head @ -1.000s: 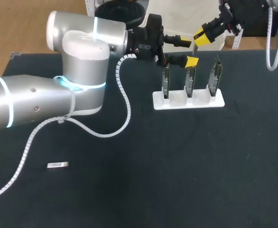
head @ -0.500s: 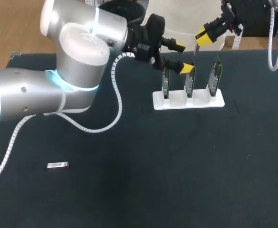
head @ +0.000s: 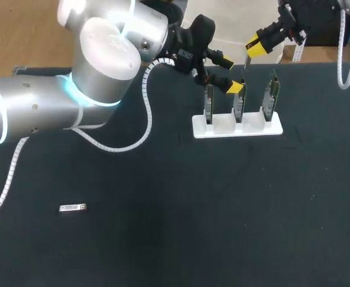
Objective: Pick up the optical module with the left hand, and insert it into the network port with the right hand.
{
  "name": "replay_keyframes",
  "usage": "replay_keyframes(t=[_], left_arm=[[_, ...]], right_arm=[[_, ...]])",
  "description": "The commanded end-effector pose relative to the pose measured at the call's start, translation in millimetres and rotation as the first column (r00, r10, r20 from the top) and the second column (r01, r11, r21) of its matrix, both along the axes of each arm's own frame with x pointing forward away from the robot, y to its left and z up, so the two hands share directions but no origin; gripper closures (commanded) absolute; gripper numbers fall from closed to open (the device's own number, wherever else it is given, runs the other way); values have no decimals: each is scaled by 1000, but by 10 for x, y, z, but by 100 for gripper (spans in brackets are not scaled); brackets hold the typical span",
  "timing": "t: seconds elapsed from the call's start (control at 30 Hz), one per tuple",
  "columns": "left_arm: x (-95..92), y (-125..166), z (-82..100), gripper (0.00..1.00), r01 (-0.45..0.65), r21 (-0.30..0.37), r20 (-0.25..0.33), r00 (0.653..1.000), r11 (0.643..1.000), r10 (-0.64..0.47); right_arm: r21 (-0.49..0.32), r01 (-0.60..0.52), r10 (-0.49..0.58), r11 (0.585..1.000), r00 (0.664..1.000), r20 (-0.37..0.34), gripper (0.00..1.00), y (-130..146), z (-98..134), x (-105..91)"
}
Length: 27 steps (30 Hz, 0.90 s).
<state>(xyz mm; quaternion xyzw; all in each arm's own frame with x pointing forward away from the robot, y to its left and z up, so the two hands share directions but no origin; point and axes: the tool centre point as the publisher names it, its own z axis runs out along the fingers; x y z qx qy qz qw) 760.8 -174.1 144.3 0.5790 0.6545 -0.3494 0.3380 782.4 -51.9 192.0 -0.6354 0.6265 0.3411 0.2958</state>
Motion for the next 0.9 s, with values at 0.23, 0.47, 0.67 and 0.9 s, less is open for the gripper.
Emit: replay_keyframes(t=[0.23, 0.47, 0.67, 0.9], left_arm=[[2, -2, -63, 0, 8, 49, -11, 1000, 999, -7], [-10, 29, -94, 0, 2, 57, -18, 1000, 998, -1], [-25, 22, -102, 0, 5, 64, -20, 1000, 998, -4], [-47, 24, -121, 0, 10, 73, -33, 999, 997, -8]], right_arm=[[-2, 0, 0, 1000, 1000, 6, 100, 9, 3, -22], [-4, -4, 4, 1000, 1000, 9, 100, 18, 11, -32], [-3, -6, 6, 1000, 1000, 10, 100, 22, 16, -49], [9, -6, 6, 1000, 1000, 14, 100, 18, 21, -76]])
